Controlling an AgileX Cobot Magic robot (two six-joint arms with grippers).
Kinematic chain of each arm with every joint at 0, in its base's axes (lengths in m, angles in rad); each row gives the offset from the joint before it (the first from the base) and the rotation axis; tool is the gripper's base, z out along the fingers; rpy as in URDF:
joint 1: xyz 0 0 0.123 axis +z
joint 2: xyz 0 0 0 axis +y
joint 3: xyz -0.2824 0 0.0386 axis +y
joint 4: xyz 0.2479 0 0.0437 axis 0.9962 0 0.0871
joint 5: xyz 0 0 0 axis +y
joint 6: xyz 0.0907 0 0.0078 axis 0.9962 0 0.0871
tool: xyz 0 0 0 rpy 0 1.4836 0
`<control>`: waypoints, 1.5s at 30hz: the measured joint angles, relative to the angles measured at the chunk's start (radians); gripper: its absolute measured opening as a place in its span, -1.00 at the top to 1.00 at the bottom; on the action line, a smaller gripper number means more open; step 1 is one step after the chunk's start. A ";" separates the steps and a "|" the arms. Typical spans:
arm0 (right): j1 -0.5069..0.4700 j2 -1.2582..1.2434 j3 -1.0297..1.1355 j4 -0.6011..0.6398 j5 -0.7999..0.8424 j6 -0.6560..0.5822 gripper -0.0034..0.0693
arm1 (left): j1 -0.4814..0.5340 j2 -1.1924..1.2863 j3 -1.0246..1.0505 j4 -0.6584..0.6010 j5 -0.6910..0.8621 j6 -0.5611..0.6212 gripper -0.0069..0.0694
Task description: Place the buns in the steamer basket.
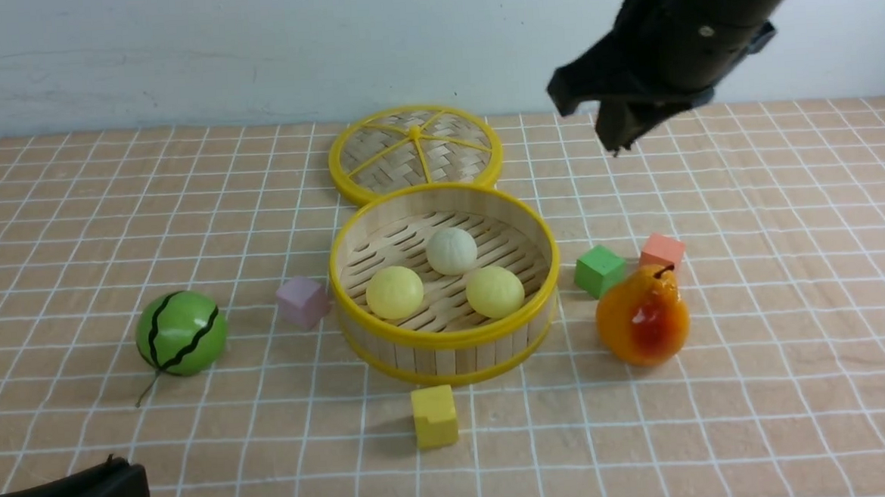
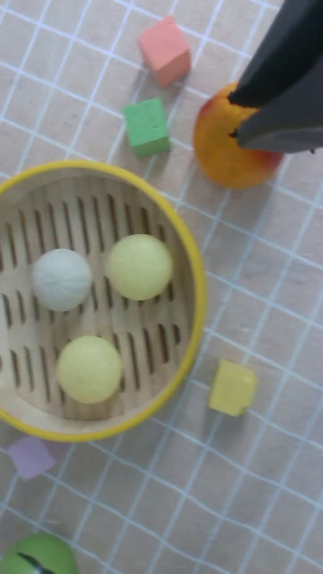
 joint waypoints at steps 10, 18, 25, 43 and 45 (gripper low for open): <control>0.022 -0.503 0.518 0.030 0.011 0.022 0.96 | 0.000 0.000 0.000 0.000 0.000 0.000 0.63; 0.022 -0.722 0.581 0.059 0.021 0.024 0.95 | 0.000 0.000 0.000 0.000 0.000 0.000 0.61; -0.051 -0.869 0.643 0.048 0.004 -0.030 0.94 | 0.000 0.000 0.000 0.000 0.000 0.000 0.59; -0.438 -1.720 1.887 0.094 -0.857 -0.058 0.93 | 0.000 0.001 0.000 0.000 0.000 0.000 0.54; -0.440 -1.723 1.888 0.089 -0.856 -0.055 0.93 | 0.000 0.002 0.000 0.001 0.003 0.000 0.53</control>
